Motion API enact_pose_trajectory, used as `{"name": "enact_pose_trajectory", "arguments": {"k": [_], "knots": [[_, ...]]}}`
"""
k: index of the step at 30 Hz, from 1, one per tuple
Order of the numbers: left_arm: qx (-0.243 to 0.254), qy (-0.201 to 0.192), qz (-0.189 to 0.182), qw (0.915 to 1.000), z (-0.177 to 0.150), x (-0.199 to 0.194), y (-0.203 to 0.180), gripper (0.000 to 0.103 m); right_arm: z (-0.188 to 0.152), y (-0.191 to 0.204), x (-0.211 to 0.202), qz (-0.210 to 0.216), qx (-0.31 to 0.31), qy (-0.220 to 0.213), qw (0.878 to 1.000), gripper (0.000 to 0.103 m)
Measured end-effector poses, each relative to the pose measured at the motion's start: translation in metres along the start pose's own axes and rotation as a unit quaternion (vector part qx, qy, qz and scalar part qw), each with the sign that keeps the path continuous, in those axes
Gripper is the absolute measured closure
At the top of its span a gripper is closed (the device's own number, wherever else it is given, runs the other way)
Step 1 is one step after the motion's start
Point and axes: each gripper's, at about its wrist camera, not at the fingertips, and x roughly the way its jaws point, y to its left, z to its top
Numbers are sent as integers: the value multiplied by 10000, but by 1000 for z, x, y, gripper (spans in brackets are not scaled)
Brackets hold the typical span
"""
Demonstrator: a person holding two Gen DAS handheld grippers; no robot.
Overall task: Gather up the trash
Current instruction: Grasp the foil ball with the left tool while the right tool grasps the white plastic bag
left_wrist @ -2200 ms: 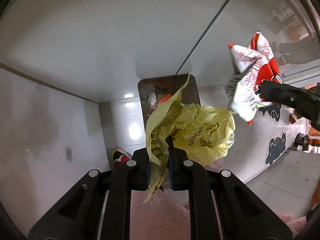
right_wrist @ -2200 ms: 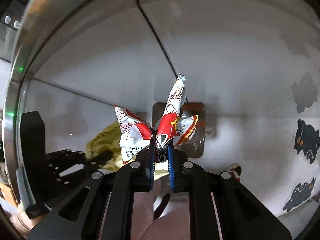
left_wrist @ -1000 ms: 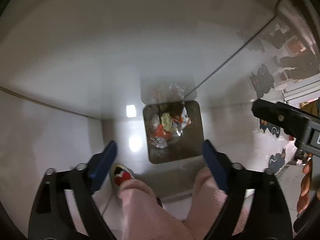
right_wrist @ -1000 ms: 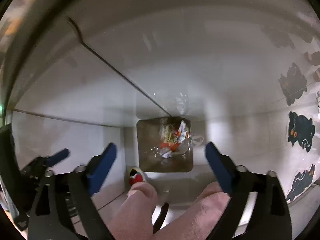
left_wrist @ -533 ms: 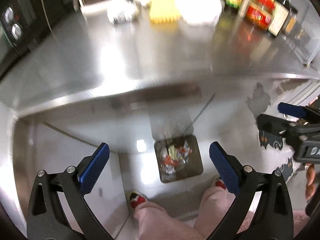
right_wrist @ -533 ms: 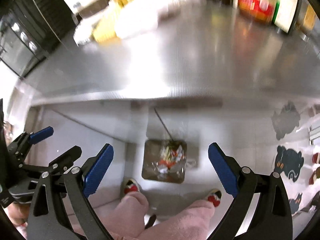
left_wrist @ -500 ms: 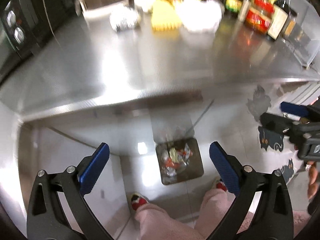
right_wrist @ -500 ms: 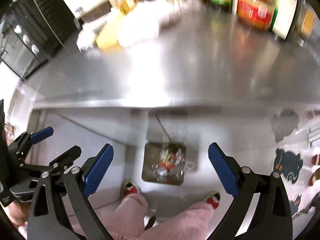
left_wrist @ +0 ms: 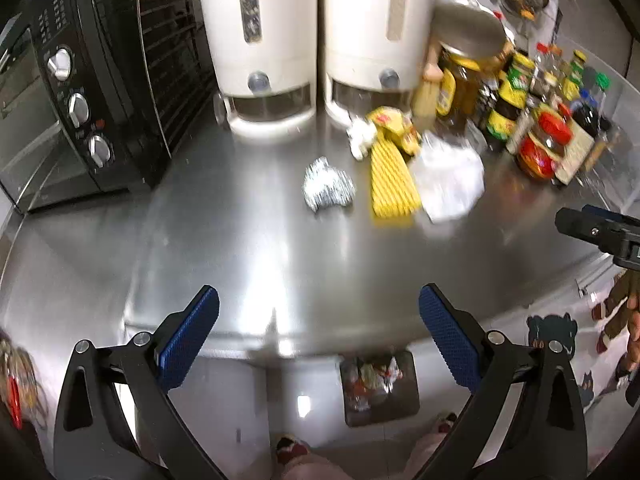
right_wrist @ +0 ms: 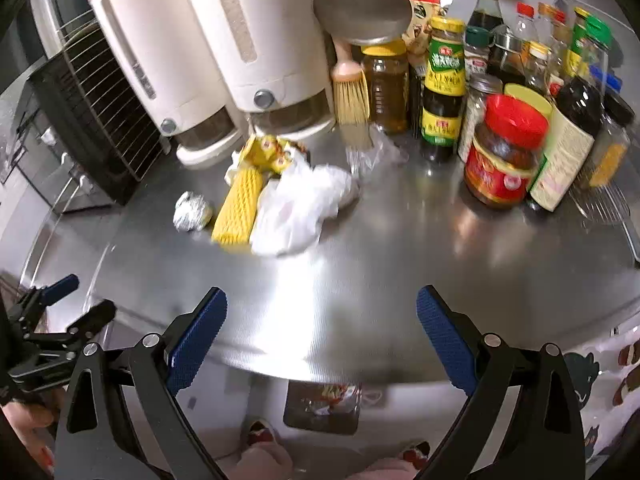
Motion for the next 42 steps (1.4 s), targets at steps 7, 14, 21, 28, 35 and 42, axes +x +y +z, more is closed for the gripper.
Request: {"name": "enact_pose_trajectory", "arguments": {"k": [7, 14, 21, 28, 35, 42], "knots": [[-97, -34, -66, 9999, 36, 29, 15, 14, 35, -4, 37, -22, 199, 57, 9998, 8], [-183, 233, -241, 9993, 62, 80, 18, 32, 56, 2, 76, 124, 359, 241, 9990, 26], [-266, 432, -183, 9985, 79, 119, 16, 33, 68, 2, 105, -76, 511, 338, 9981, 31], [-263, 605, -267, 9975, 83, 144, 11, 31, 69, 1, 124, -45, 577, 471, 9972, 31], [-162, 781, -352, 9962, 83, 155, 2, 36, 63, 0, 137, -31, 608, 589, 9964, 35], [-44, 833, -490, 9953, 83, 153, -3, 71, 60, 4, 129, 92, 389, 478, 9981, 65]]}}
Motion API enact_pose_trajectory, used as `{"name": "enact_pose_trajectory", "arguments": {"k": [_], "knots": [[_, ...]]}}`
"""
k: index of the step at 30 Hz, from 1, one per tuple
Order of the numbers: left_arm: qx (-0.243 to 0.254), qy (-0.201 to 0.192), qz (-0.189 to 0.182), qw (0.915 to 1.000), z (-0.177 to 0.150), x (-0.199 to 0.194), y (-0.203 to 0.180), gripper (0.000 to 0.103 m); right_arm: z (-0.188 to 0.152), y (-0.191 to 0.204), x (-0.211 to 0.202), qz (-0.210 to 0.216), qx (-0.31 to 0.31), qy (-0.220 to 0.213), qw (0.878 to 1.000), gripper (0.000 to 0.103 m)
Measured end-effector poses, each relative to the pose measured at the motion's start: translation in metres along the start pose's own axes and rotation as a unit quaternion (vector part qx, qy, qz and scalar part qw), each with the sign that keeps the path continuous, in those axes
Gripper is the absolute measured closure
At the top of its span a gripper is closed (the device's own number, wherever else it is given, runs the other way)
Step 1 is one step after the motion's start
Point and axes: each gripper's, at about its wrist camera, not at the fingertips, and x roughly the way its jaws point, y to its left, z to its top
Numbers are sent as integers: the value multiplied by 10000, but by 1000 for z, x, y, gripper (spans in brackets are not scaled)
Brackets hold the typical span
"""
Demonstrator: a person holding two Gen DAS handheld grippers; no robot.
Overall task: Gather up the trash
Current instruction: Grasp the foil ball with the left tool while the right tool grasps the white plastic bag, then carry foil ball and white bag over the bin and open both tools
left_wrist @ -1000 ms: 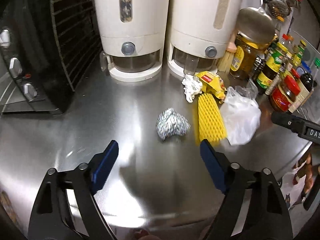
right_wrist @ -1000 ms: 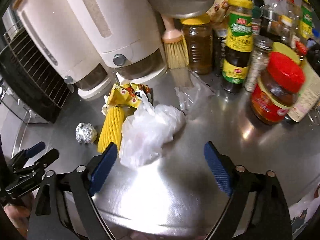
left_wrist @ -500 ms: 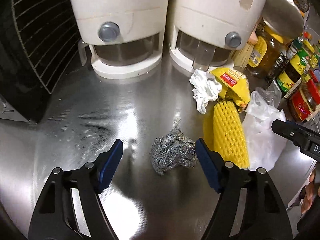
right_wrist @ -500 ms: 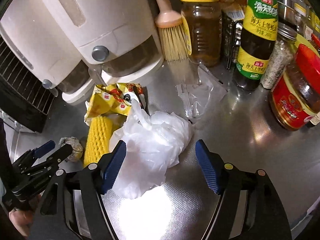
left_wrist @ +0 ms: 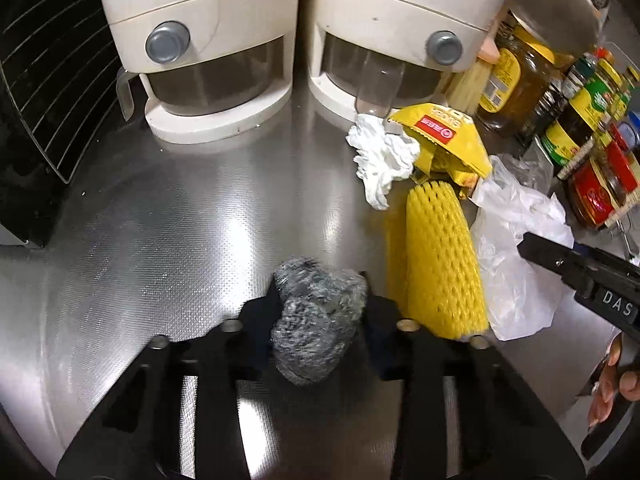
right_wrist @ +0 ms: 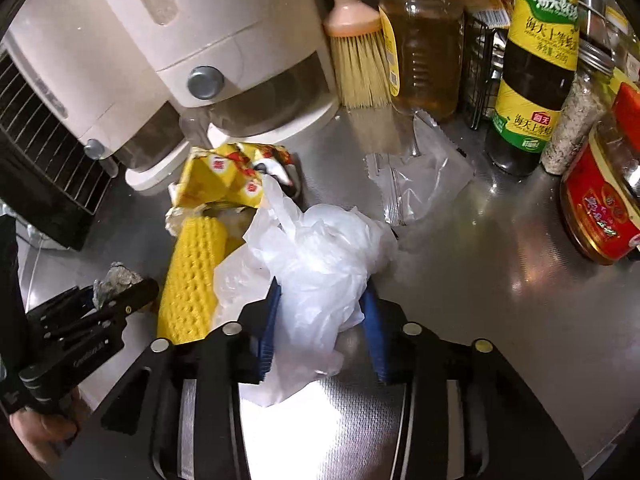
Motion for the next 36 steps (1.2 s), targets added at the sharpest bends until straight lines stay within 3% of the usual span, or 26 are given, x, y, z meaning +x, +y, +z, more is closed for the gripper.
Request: {"name": "enact_pose_trajectory", "arguments": {"k": [10, 21, 28, 36], "knots": [[-101, -132, 59, 9998, -24, -35, 5, 71, -27, -11, -47, 28, -225, -114, 9997, 66], [-26, -358, -142, 9993, -81, -96, -15, 71, -70, -6, -93, 163, -347, -221, 9990, 66], [45, -361, -268, 9990, -124, -122, -29, 71, -108, -2, -115, 497, -416, -113, 9978, 66], [-21, -46, -390, 9992, -173, -111, -40, 71, -162, -10, -112, 630, -377, 378, 9966, 66]]}}
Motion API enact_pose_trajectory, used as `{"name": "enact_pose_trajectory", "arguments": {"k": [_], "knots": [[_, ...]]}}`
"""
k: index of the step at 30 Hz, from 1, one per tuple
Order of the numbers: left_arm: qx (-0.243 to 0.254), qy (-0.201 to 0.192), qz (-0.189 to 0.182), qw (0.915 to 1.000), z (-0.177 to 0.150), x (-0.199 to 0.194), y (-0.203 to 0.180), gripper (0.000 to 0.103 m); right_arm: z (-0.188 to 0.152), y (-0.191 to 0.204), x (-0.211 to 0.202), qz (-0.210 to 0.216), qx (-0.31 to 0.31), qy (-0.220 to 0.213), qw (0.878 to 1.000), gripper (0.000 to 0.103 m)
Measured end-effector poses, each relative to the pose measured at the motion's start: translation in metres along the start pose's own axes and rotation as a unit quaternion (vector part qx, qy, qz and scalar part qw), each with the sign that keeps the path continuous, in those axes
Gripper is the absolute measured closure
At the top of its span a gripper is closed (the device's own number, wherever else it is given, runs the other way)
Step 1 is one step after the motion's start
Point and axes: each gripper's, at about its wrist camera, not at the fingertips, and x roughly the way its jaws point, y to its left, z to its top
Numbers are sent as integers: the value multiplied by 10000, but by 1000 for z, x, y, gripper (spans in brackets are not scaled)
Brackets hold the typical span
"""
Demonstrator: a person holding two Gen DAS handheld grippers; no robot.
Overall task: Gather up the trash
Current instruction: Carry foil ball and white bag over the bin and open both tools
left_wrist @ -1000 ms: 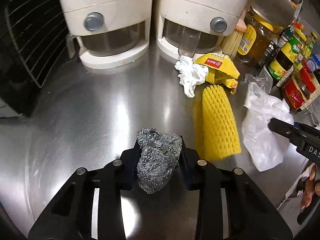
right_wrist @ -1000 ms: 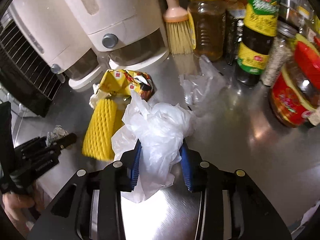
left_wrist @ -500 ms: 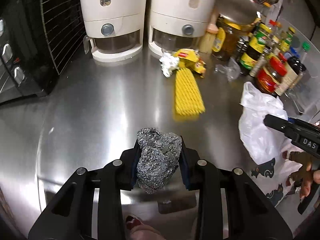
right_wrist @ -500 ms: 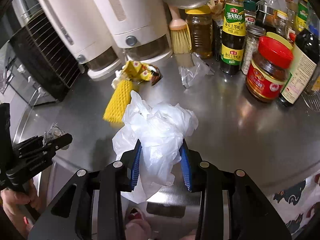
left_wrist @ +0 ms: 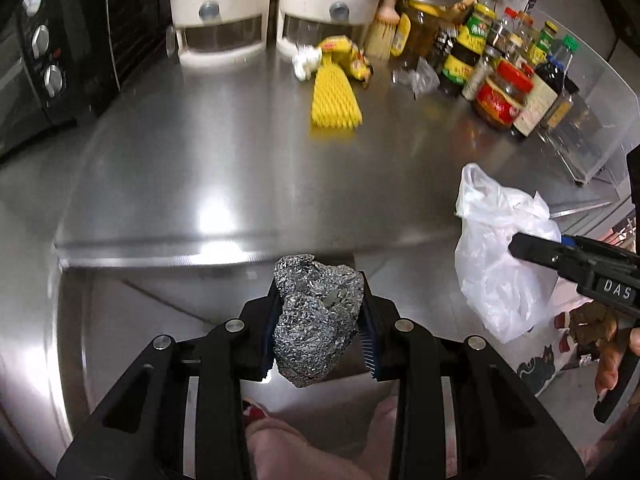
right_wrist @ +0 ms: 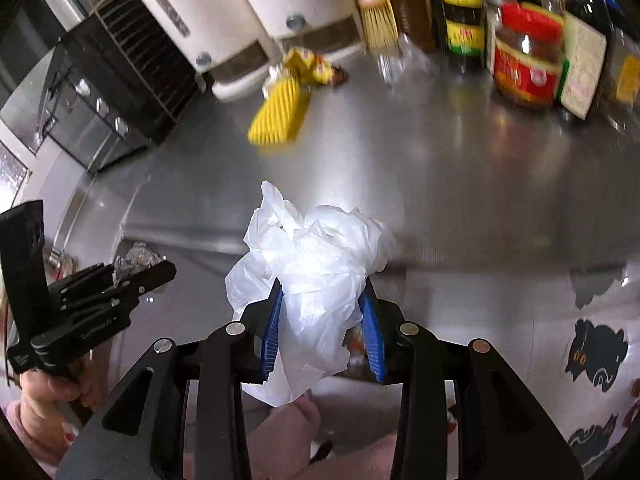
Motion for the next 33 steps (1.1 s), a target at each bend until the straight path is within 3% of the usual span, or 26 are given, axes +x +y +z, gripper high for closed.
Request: {"name": "enact_pose_trajectory", "arguments": {"k": [8, 18, 26, 33], "knots": [[31, 438, -41, 9990, -42, 29, -7, 71, -49, -10, 37, -53, 259, 624, 9977, 66], [88, 1170, -24, 9931, -91, 116, -11, 71, -85, -29, 121, -895, 472, 1006, 9898, 66], [-82, 1607, -185, 9868, -113, 173, -8, 71, -89, -37, 166, -997, 664, 1200, 9855, 66], [48, 1676, -207, 9856, -117, 201, -14, 71, -89, -49, 198, -978, 883, 1440, 9808, 66]]}}
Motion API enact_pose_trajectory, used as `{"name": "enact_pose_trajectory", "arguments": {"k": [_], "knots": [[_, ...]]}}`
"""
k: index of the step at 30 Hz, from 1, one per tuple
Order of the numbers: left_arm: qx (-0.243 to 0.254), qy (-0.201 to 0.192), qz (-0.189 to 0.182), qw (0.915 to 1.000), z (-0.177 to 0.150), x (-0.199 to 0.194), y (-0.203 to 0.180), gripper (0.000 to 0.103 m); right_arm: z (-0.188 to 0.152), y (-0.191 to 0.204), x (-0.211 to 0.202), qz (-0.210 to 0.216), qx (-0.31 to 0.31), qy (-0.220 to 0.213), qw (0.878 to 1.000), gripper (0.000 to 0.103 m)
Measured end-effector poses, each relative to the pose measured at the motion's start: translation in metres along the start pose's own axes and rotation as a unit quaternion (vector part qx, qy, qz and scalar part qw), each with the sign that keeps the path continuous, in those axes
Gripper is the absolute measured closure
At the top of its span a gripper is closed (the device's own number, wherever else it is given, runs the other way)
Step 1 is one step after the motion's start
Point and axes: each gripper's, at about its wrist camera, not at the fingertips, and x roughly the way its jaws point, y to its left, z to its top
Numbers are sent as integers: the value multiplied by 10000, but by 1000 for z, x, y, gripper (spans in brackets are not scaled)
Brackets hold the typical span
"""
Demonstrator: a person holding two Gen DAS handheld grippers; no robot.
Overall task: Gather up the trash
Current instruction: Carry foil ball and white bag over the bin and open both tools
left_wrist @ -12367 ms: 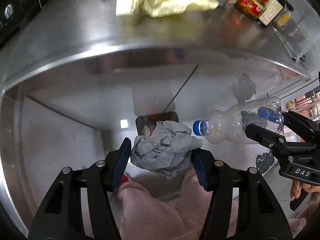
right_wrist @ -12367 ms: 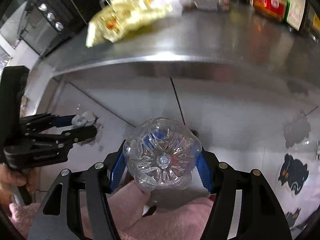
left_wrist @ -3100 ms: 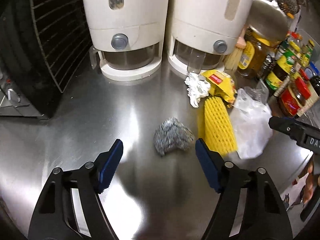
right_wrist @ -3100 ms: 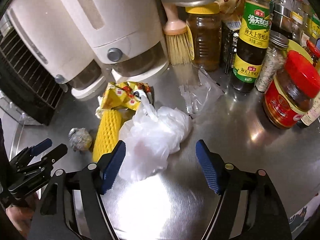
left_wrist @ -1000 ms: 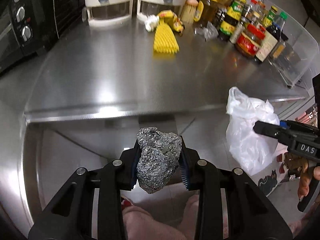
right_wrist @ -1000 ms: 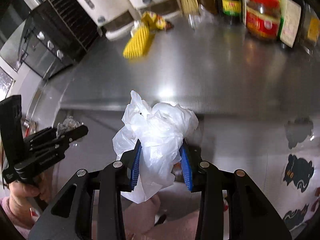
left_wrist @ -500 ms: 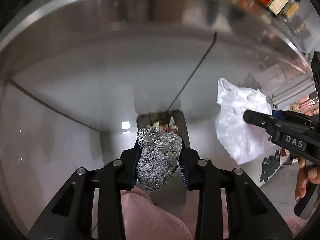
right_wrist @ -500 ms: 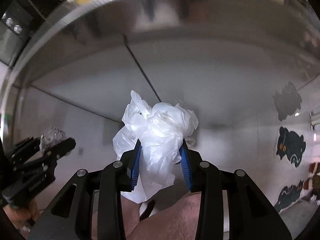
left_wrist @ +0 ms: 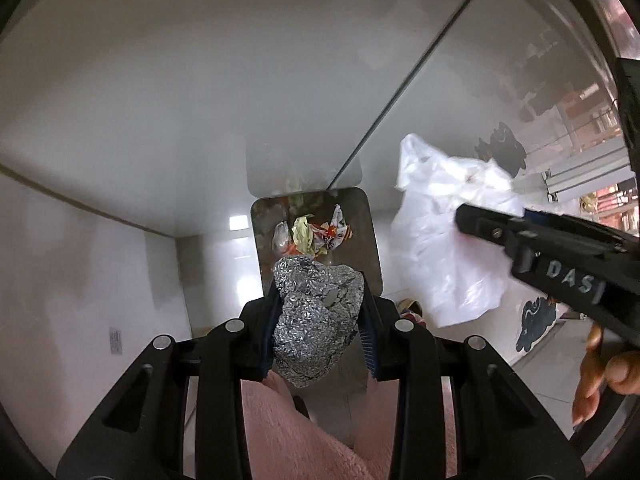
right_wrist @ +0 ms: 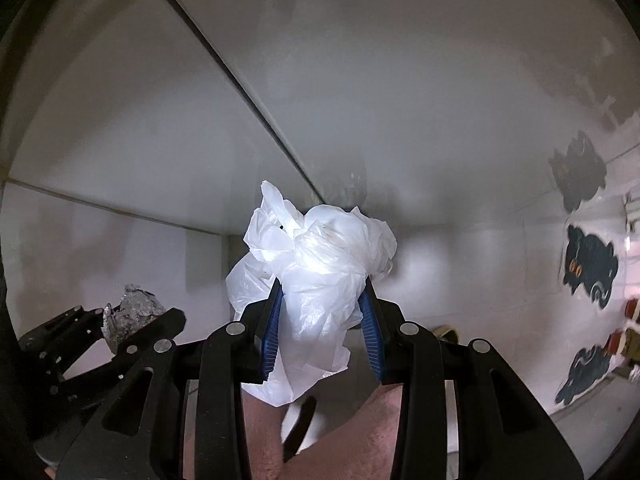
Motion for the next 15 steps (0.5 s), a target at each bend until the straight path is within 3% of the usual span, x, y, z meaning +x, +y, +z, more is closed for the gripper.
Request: {"name": "enact_pose_trajectory", "arguments": {"k": [11, 15], "knots": [[78, 57, -122, 9999, 11, 14, -2, 70, 14, 2, 6, 147, 218, 136, 9996, 59], [61, 28, -92, 9999, 17, 13, 0, 61, 17, 2, 5, 152, 234, 103, 9996, 48]]}}
